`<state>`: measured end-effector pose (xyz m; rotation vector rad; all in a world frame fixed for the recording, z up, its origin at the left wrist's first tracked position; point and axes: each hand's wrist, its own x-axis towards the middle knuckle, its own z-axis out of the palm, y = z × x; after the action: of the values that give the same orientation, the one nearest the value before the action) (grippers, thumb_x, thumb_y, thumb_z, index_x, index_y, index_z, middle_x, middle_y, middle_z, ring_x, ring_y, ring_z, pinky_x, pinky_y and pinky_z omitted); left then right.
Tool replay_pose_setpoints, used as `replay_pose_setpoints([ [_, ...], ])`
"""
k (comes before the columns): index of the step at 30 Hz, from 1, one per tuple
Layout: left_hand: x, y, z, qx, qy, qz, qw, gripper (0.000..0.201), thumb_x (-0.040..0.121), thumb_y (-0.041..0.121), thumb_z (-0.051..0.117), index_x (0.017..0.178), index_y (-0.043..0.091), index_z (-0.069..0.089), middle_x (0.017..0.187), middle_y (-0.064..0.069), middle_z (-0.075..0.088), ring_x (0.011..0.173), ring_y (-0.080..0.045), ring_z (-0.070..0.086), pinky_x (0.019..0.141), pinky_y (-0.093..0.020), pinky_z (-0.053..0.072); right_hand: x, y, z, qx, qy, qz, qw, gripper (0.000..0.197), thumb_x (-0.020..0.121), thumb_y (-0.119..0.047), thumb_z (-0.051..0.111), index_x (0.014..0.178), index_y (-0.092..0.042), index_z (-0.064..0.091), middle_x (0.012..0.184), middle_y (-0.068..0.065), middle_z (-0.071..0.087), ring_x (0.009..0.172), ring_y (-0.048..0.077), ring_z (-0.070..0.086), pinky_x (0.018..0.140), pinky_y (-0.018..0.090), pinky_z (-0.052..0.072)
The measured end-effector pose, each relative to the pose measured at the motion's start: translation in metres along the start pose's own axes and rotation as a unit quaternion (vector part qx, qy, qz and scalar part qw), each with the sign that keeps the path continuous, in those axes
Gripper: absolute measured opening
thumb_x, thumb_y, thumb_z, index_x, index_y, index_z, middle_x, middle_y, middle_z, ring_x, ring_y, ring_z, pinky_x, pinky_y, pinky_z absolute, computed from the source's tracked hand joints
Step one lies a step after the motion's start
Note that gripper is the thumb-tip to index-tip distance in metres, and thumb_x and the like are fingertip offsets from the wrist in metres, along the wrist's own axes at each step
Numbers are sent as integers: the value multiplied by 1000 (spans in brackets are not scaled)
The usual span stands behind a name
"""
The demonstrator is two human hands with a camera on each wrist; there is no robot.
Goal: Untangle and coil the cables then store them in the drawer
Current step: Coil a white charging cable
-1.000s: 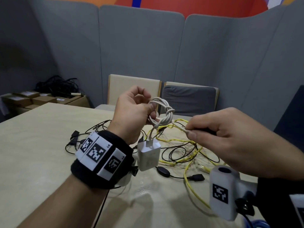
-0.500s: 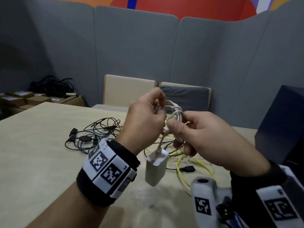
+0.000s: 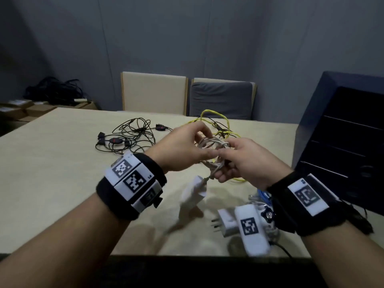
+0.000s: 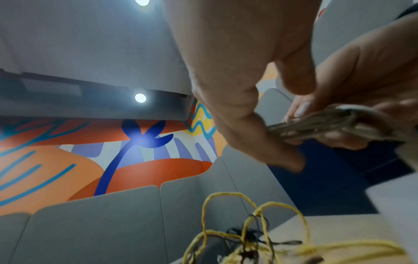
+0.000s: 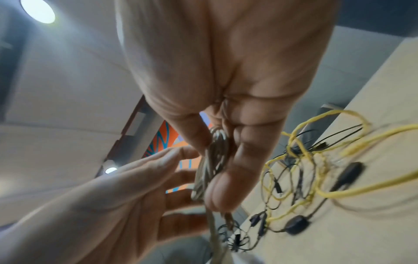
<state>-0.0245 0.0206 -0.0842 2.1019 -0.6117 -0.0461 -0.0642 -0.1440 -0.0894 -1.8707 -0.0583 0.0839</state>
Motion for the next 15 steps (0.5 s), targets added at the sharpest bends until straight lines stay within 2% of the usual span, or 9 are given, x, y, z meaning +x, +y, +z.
replay_pose_setpoints([
  [2,-9,-3,11,68,-78,-6,995,60,69,42,83,119,29,52,111,3,62,93,-17,64,88,-38,53,-6,11,-3,-21,3,35,999,10,99,0,46,100,4,55,68,20,62,53,27,64,48,30,55],
  [4,-19,-6,25,140,-146,-11,979,75,69,40,83,132,33,44,126,5,56,102,-13,54,89,-27,46,-12,24,-7,-62,8,70,996,15,97,2,48,105,13,53,72,25,61,52,28,65,46,30,54],
  [5,-22,-8,31,177,-168,-18,970,78,72,35,82,137,34,40,132,4,53,105,-12,51,86,-24,41,-15,29,-9,-90,6,83,992,17,96,1,50,105,14,53,72,24,61,51,27,65,44,28,51],
  [7,-26,-11,40,223,-197,-29,954,84,75,31,81,144,35,33,142,3,47,116,-15,48,88,-24,37,-19,37,-10,-165,0,107,980,15,98,-5,51,100,9,57,62,13,63,43,16,61,38,22,42],
  [8,-27,-12,43,240,-210,-33,947,85,76,32,80,145,36,31,145,3,45,123,-17,46,92,-26,38,-20,40,-11,-204,-2,119,972,16,98,-8,52,99,6,58,56,8,62,40,12,57,36,20,38],
  [10,-27,-14,49,286,-225,-41,930,82,75,39,78,144,34,34,146,2,44,129,-19,42,103,-34,39,-18,45,-10,-280,-6,132,951,19,98,-14,53,102,4,59,58,8,63,45,17,57,39,20,36],
  [13,-27,-14,56,336,-226,-58,913,71,77,42,76,139,30,44,141,0,48,127,-21,44,102,-39,42,-13,48,-7,-356,-8,132,925,23,98,-21,54,105,1,58,66,10,65,56,23,58,45,23,38],
  [15,-27,-14,59,340,-219,-60,913,66,78,41,75,137,31,47,138,0,50,124,-21,46,99,-39,43,-9,46,-6,-395,-11,123,910,25,96,-23,57,105,0,64,83,14,71,73,27,66,55,26,42],
])
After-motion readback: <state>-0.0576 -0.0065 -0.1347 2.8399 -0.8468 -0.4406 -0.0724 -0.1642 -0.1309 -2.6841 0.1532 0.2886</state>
